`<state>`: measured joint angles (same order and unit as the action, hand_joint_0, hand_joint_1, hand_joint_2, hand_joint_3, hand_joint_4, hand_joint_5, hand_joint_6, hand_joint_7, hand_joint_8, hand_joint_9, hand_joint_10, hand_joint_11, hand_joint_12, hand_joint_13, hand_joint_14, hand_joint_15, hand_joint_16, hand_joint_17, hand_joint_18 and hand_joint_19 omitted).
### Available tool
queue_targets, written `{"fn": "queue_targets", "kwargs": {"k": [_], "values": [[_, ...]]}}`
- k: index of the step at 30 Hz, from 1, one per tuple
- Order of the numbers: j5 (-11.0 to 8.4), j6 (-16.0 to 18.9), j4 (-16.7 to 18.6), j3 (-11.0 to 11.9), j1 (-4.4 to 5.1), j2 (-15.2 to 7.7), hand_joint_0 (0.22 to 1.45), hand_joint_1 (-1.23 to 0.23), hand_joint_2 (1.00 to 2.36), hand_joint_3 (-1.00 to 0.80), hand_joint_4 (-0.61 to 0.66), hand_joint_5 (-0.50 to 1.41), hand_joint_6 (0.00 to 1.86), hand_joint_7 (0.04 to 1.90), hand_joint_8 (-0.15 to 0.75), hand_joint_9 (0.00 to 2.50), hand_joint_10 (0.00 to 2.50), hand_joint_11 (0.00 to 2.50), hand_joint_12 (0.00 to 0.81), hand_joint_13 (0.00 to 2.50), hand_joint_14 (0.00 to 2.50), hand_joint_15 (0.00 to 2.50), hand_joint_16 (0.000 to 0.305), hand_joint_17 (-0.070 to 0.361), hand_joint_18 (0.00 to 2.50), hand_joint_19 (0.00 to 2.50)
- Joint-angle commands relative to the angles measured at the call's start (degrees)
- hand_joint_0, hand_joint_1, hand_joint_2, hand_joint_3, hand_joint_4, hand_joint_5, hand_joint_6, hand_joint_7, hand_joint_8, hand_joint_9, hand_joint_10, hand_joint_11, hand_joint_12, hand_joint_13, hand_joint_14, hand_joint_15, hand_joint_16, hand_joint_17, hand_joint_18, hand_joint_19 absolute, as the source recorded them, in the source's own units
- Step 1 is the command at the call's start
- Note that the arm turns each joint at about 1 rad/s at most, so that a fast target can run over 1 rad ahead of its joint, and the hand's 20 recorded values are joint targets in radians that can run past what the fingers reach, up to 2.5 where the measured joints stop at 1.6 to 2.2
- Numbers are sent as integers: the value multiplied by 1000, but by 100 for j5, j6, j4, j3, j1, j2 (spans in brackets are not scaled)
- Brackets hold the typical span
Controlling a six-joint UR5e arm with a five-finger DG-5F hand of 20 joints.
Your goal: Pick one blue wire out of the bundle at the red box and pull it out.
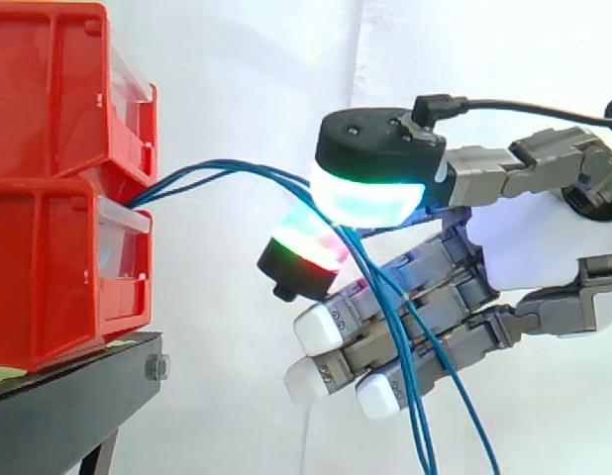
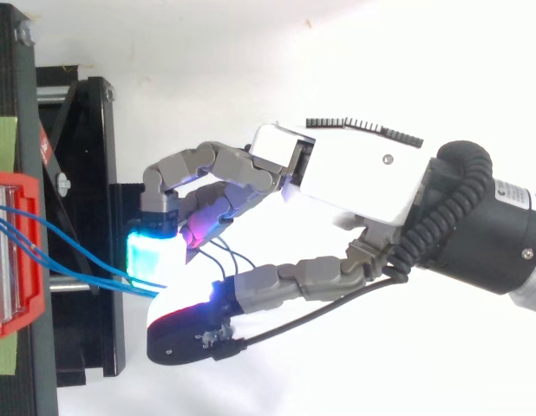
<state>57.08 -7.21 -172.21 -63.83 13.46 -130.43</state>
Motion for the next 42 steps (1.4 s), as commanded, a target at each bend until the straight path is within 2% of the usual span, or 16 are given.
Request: {"fn": "queue_targets", "kwargs": {"k": [1,4,5,7,10,12,14,19,24,25,28,34,39,40,41,42], "values": [[-4,18,-5,37,-2,0,584,-779,1011,-374,5,-89,833,1082,181,1040,4,138,337,615,6,155,48,107,638,423],[-4,27,-5,55,7,0,602,-781,1012,-345,-2,-63,781,1127,190,1064,5,137,336,607,6,143,47,106,631,404],[-4,27,-5,63,7,0,613,-832,1016,-274,-18,-66,785,1287,229,1003,7,169,348,622,7,177,48,107,642,404],[-4,27,-23,63,7,0,655,-892,1022,-168,-58,-122,909,1150,233,956,7,236,363,659,9,216,48,108,663,402],[-4,62,-93,72,7,0,689,-907,1023,-133,-45,-130,913,1311,244,956,7,240,366,667,9,212,48,109,682,391],[-4,115,-146,81,7,0,709,-905,1019,-199,-61,-132,923,1213,245,956,7,223,366,668,8,207,48,109,689,391],[-4,176,-190,90,7,0,657,-872,1007,-416,18,-112,889,1201,199,998,6,175,358,652,7,182,48,108,681,402],[-4,352,-339,90,25,0,608,-760,1000,-500,-3,-69,845,1176,190,1091,5,151,343,650,7,172,47,106,665,415],[-13,387,-374,90,25,0,649,-844,1012,-346,-7,-69,874,1250,217,1097,7,230,349,757,11,279,46,103,702,424],[-4,387,-374,90,25,0,676,-912,1019,-231,-34,-86,931,1085,261,1054,8,270,359,776,13,315,46,104,725,410],[-13,387,-374,90,25,0,699,-933,1024,-143,1,-98,930,1227,239,1014,7,236,367,747,11,271,47,105,732,393],[-13,413,-383,116,34,0,594,-774,1003,-460,11,-73,819,1135,180,1038,4,135,346,639,7,180,48,108,654,423],[-4,413,-401,125,25,0,632,-833,1015,-309,19,-71,837,1280,240,1045,9,221,362,693,10,254,47,106,678,428],[-4,413,-427,125,25,0,643,-870,1016,-259,22,-79,870,1245,261,1037,10,253,371,730,12,288,47,106,698,416],[-4,422,-445,125,25,0,652,-912,1019,-207,-27,-93,917,1061,262,1019,8,265,373,734,12,291,47,107,706,417],[-4,422,-471,160,25,0,665,-924,1021,-177,-28,-100,917,1118,248,1001,8,258,373,732,11,279,47,107,709,414]]}}
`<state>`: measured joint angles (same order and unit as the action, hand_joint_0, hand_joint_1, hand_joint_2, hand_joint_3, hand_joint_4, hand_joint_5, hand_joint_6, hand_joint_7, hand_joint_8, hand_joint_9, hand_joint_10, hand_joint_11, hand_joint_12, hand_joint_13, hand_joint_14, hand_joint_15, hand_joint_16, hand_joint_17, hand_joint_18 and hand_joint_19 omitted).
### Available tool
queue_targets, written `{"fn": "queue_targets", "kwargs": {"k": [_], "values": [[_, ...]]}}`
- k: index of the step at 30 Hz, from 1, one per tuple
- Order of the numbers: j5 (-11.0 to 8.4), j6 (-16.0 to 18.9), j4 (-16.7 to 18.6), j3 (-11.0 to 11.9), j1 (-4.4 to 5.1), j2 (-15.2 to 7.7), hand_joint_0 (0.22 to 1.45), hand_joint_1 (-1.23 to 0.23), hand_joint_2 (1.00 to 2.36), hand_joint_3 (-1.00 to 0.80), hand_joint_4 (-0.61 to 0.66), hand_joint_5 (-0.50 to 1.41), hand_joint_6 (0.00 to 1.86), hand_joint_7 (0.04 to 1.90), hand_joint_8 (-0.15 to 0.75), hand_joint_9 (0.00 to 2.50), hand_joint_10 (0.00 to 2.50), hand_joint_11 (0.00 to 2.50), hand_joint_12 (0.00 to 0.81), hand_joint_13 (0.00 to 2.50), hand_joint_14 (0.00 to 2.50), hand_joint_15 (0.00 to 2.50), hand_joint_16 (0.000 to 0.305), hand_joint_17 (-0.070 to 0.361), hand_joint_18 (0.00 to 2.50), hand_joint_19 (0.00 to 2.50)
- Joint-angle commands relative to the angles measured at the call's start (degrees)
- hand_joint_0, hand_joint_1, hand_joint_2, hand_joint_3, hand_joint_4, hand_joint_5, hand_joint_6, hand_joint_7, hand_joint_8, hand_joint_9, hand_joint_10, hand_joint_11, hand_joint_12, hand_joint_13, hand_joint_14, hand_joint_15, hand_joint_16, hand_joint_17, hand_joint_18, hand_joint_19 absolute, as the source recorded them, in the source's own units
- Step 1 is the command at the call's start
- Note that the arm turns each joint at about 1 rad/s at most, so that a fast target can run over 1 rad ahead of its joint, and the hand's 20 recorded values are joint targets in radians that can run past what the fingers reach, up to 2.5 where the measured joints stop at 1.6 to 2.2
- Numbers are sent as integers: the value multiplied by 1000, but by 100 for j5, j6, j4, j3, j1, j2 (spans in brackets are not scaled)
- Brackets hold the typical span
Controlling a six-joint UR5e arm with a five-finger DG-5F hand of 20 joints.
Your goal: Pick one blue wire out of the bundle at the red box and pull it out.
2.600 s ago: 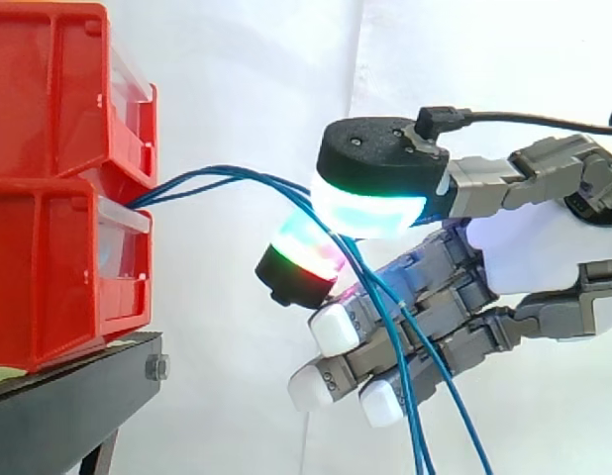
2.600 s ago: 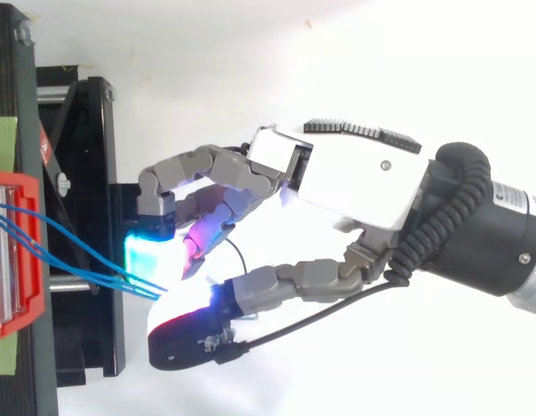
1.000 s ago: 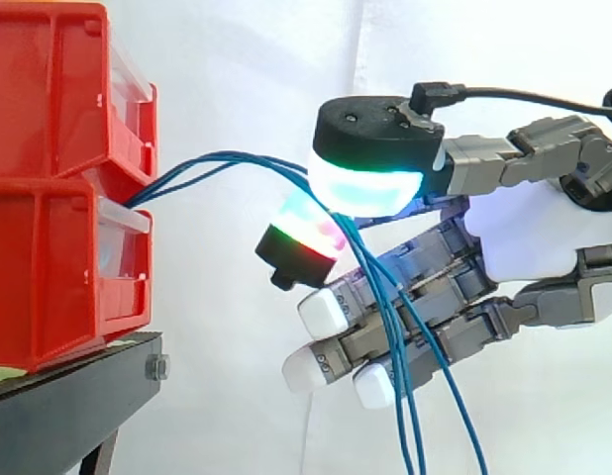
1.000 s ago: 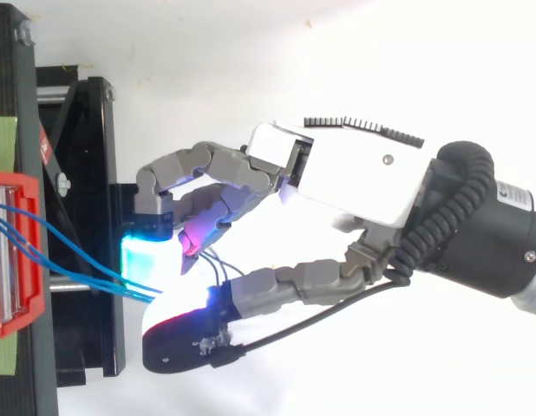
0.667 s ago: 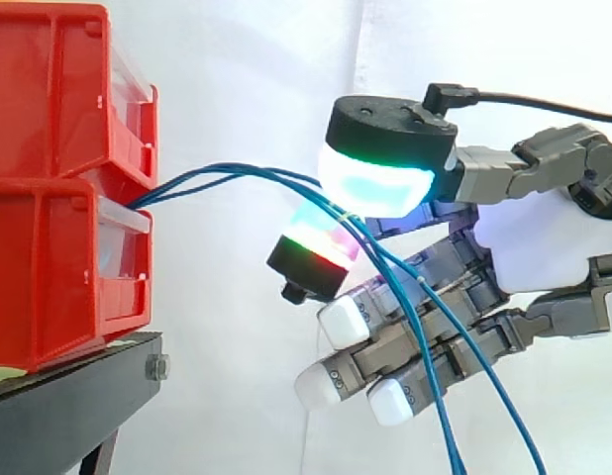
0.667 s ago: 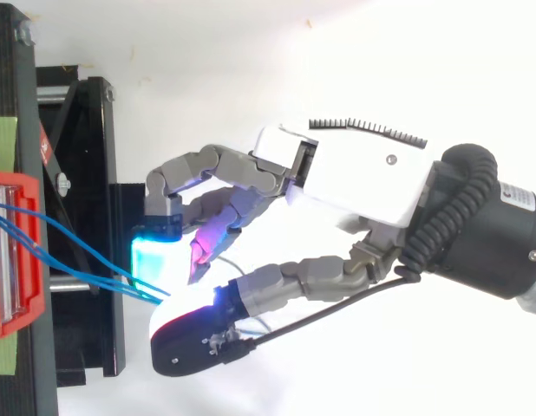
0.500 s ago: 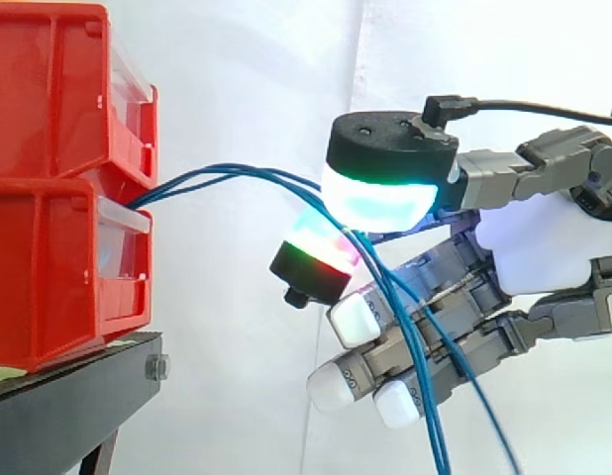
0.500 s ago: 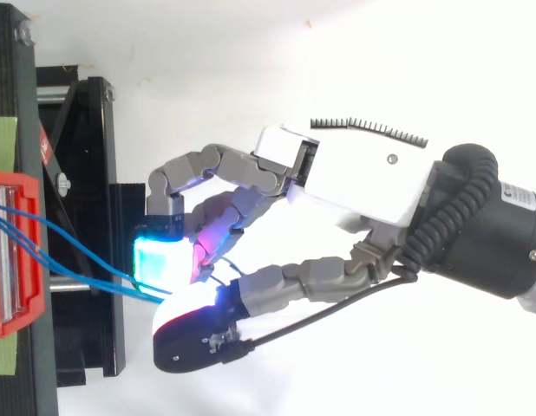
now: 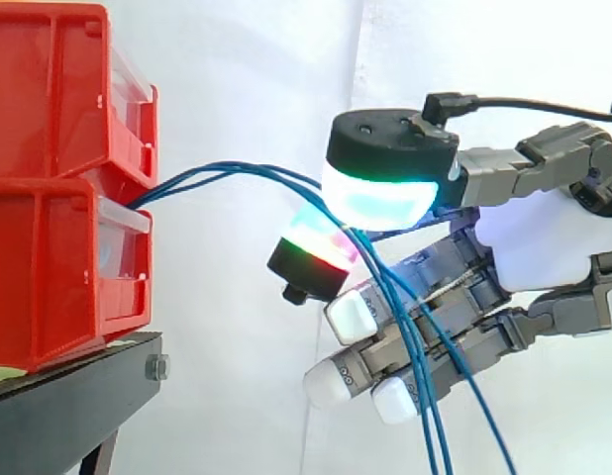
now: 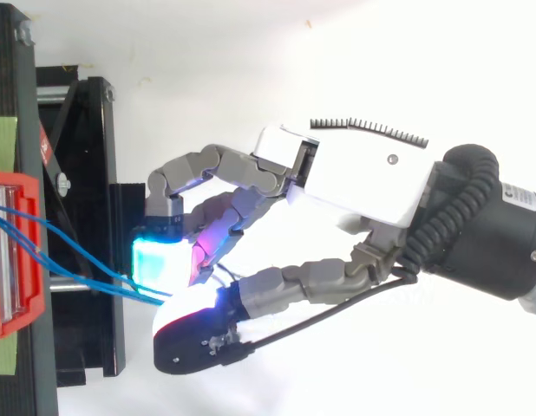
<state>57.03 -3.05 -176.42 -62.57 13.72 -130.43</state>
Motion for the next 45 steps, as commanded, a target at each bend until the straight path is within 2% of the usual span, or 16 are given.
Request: {"fn": "queue_targets", "kwargs": {"k": [1,4,7,8,10,12,13,16,19,21,22,25,33,36,38,45], "values": [[1,6,-68,43,-1,0,672,-932,1023,-143,-42,-106,918,1188,238,990,7,229,368,712,10,251,48,107,713,405],[1,6,-191,104,-1,0,618,-921,1017,-182,-69,-102,922,1016,198,1011,5,162,365,676,8,209,50,113,699,426],[-17,33,-261,157,8,0,575,-899,1010,-224,-28,-75,856,1047,201,1062,4,109,383,664,6,170,56,126,715,397],[-17,33,-270,157,8,0,556,-800,1013,-235,-11,-62,822,1046,190,1068,4,99,371,649,6,164,54,122,688,410],[-17,41,-270,157,8,0,554,-746,1015,-223,9,-44,779,1100,194,1087,0,110,364,638,6,167,52,118,667,421],[-8,50,-270,166,8,0,568,-770,1017,-197,-4,-45,785,1172,210,1075,4,150,364,642,8,195,51,114,660,421],[-8,50,-270,157,8,0,580,-805,1021,-167,19,-56,807,1289,239,1060,8,242,366,699,11,270,48,108,656,436],[-17,94,-279,157,8,0,604,-867,1022,-133,61,-81,894,1166,299,1040,10,320,383,741,14,342,48,108,695,435],[-17,173,-279,157,8,0,661,-901,1025,-56,54,-109,929,1270,307,1011,11,378,390,769,16,363,49,110,728,430],[-17,191,-279,157,8,0,666,-897,1024,-107,-1,-109,943,1138,299,1017,11,344,391,766,15,342,49,110,730,426],[-17,208,-270,166,8,0,636,-881,1021,-203,36,-103,925,1109,272,1030,9,286,384,743,13,314,49,110,724,437],[-17,208,-261,157,8,0,607,-818,1011,-368,40,-70,877,1103,219,1090,9,211,368,721,11,269,48,108,706,461],[-17,208,-270,157,8,0,703,-907,1020,-207,4,-95,939,1119,288,1065,13,386,392,743,13,323,48,108,730,420],[-17,208,-270,157,17,0,646,-862,1009,-387,41,-102,925,1060,264,1032,9,276,387,679,11,259,49,109,690,428],[-25,217,-270,166,17,0,595,-729,1000,-491,49,-71,841,1150,203,1040,5,186,371,657,8,208,48,108,666,440],[-8,314,-270,166,17,-8,597,-708,1007,-416,63,-38,780,1044,181,1094,4,133,350,618,7,169,46,104,628,421]]}}
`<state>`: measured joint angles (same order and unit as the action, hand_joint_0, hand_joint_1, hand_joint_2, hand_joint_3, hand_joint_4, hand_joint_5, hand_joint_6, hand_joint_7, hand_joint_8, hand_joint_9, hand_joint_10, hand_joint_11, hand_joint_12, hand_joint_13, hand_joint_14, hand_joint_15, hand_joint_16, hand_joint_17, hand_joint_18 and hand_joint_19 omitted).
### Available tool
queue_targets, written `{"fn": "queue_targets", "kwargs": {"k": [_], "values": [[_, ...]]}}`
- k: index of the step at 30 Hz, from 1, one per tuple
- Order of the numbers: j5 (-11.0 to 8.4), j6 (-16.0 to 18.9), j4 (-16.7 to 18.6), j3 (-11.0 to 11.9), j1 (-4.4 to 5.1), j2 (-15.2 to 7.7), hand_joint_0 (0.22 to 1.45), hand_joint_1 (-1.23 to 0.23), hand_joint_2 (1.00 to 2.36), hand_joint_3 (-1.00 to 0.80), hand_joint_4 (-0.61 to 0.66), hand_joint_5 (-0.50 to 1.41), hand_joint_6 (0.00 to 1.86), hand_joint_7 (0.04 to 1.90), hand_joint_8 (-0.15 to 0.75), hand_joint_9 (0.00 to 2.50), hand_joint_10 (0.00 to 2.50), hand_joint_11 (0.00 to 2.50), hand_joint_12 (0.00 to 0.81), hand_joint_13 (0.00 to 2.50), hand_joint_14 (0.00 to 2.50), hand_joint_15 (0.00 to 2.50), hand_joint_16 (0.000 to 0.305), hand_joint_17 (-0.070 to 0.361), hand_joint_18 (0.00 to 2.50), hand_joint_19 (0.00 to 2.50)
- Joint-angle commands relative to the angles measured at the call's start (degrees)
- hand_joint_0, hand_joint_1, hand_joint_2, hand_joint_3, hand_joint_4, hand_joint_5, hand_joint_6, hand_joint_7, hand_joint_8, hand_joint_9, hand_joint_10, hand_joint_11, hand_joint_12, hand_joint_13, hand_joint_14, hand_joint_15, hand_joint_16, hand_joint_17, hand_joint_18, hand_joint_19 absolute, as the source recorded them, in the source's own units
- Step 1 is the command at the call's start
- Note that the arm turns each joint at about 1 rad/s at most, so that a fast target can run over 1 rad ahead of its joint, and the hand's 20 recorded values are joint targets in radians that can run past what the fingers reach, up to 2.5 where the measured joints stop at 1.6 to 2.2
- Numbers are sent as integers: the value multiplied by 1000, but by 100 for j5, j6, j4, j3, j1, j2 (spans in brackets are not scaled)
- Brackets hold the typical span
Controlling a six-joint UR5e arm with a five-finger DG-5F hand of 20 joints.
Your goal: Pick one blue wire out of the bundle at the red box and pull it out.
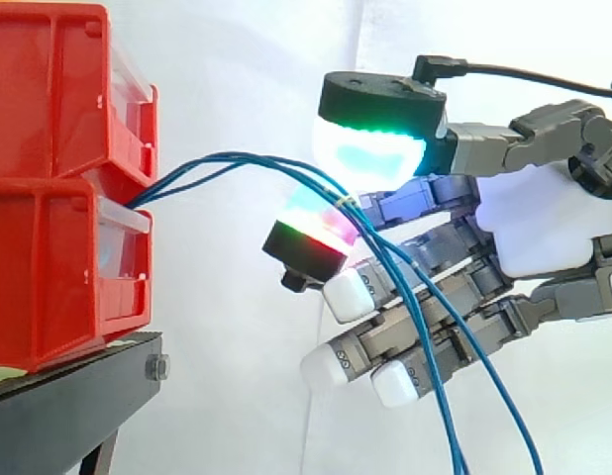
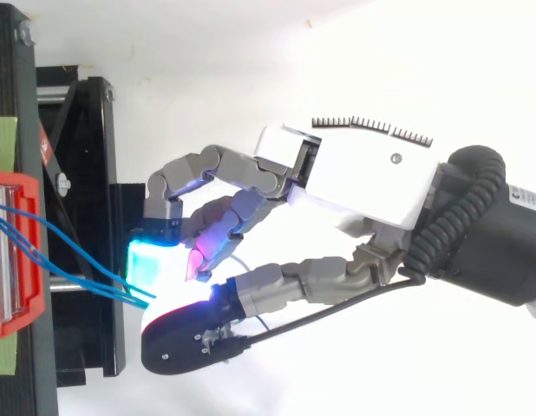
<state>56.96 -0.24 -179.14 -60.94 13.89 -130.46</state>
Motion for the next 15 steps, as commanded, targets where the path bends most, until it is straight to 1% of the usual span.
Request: {"fn": "queue_targets", "kwargs": {"k": [1,2,4,5,7,9,10,11,12,14,15], "values": [[0,42,-7,3,0,3,596,-698,1010,-387,106,-30,743,1062,192,1089,3,118,349,591,6,145,46,103,609,406],[0,50,-16,3,0,-6,597,-698,1010,-356,114,-27,728,1072,233,1075,6,128,354,587,6,148,46,103,593,403],[-9,59,-16,3,0,3,591,-713,1014,-297,96,-28,726,1092,260,1052,5,152,363,592,7,172,46,104,593,412],[-9,59,-16,3,0,3,594,-750,1016,-277,79,-32,736,1091,264,1048,6,171,369,598,7,181,46,104,600,402],[0,59,-16,3,0,3,595,-768,1016,-258,50,-40,773,1057,284,1041,7,209,380,617,8,200,47,105,611,409],[-9,59,-16,-6,-9,3,597,-775,1015,-275,65,-58,813,1005,296,1043,8,243,382,635,9,218,47,106,625,419],[-9,59,-16,3,-9,-6,593,-759,1013,-321,83,-69,817,999,297,1042,8,242,382,637,9,222,47,106,628,423],[-18,59,-16,3,-9,3,585,-708,1010,-367,92,-75,812,1010,298,1039,7,235,384,636,9,224,48,107,629,434],[-18,59,-16,3,-9,3,582,-691,1010,-377,92,-75,812,1009,297,1034,7,228,385,637,9,223,48,107,627,441],[-18,68,-16,3,-9,3,554,-599,1004,-444,127,-73,786,998,303,1026,7,226,393,636,9,240,49,111,622,446],[-18,68,-16,3,-9,3,554,-595,1003,-450,126,-72,784,994,301,1026,7,227,394,637,9,240,49,111,621,446]]}}
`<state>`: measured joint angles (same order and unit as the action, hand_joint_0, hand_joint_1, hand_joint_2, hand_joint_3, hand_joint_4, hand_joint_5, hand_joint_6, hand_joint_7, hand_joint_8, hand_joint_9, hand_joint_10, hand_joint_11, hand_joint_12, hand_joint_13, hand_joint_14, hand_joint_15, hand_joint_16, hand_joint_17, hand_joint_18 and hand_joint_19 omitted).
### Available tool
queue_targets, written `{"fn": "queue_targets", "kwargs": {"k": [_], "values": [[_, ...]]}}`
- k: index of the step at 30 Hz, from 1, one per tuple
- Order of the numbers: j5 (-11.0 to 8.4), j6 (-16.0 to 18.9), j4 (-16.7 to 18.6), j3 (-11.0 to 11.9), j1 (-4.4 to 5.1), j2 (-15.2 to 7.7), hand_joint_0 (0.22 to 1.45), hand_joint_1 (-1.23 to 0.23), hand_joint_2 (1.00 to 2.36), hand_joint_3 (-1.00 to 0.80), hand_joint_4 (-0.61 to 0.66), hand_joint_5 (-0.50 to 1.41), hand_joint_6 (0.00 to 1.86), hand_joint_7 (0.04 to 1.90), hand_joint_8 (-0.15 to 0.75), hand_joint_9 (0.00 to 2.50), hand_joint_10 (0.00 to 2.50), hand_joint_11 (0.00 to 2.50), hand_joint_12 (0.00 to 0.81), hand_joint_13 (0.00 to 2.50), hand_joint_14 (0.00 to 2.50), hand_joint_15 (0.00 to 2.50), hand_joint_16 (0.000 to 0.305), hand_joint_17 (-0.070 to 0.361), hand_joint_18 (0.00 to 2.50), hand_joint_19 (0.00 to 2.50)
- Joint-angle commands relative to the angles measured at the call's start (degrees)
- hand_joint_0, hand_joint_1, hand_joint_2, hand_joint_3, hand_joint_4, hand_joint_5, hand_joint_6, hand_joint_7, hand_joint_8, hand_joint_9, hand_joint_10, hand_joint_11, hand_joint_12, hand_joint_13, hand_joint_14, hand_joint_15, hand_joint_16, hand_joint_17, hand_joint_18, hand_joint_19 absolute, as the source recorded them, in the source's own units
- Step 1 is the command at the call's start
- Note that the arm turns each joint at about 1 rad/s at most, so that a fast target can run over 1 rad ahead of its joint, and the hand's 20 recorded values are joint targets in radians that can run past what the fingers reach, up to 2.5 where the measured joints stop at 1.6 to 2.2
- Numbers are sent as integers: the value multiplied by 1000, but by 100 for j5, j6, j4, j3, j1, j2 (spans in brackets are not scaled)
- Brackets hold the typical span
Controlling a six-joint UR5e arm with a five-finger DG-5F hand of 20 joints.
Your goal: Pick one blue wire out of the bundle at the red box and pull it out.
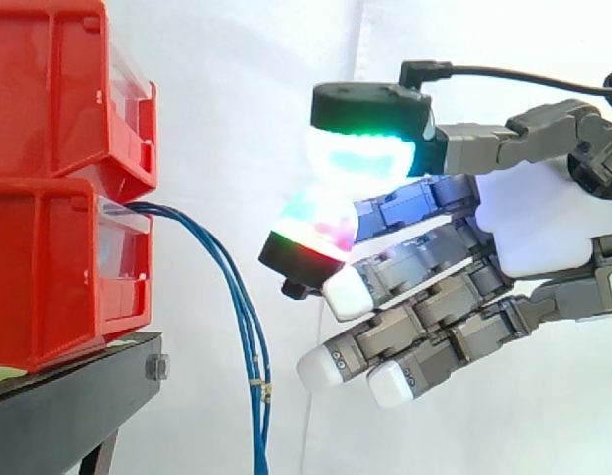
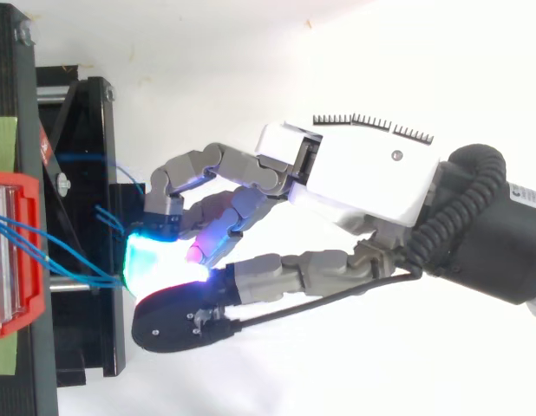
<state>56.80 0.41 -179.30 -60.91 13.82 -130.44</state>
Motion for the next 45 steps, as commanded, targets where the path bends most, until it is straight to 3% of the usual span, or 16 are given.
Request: {"fn": "queue_targets", "kwargs": {"k": [1,5,8,10,13,17,20,26,31,33,38,45], "values": [[-2,-14,9,-8,-2,-8,542,-566,1001,-478,137,-66,755,1008,306,1027,7,225,398,636,9,239,51,114,612,444],[-11,-164,18,-43,-11,-43,529,-534,1000,-500,167,-53,625,1173,311,1003,7,222,406,626,9,241,52,118,599,445],[-29,-471,202,-202,7,-52,528,-536,1000,-500,195,-49,573,1240,313,993,7,214,409,620,9,235,53,118,593,445],[-55,-902,738,-439,16,-52,528,-536,1000,-500,202,-47,550,1283,313,993,7,217,408,620,9,245,53,119,591,444],[-82,-1262,1301,-685,16,-60,527,-537,1000,-500,216,-42,523,1318,315,991,7,214,408,620,9,242,53,119,586,447],[-117,-1974,2804,-1283,16,-52,527,-537,1000,-500,220,-38,500,1340,312,990,7,221,407,618,9,247,53,119,581,446],[-134,-2299,3296,-1414,16,-60,527,-537,1000,-500,213,-42,500,1327,311,984,7,220,407,616,9,247,53,119,579,446],[-222,-2862,3428,-1467,42,-60,533,-580,1000,-500,214,-46,501,1318,314,977,8,251,409,615,10,249,53,119,575,446],[-248,-2994,3551,-1467,68,-60,534,-596,1000,-500,215,-49,501,1317,315,977,8,263,411,615,10,261,53,119,575,458],[-257,-3134,3788,-1467,86,-192,534,-599,1000,-500,221,-49,501,1314,317,977,8,270,412,616,10,260,53,119,575,458],[-248,-3117,4324,-1344,95,-456,536,-605,1000,-500,224,-50,501,1312,316,977,8,275,411,618,10,268,53,119,574,458],[-266,-3117,4333,-1344,156,-535,540,-615,1000,-495,229,-49,501,1305,315,978,9,281,411,622,10,272,53,118,574,467]]}}
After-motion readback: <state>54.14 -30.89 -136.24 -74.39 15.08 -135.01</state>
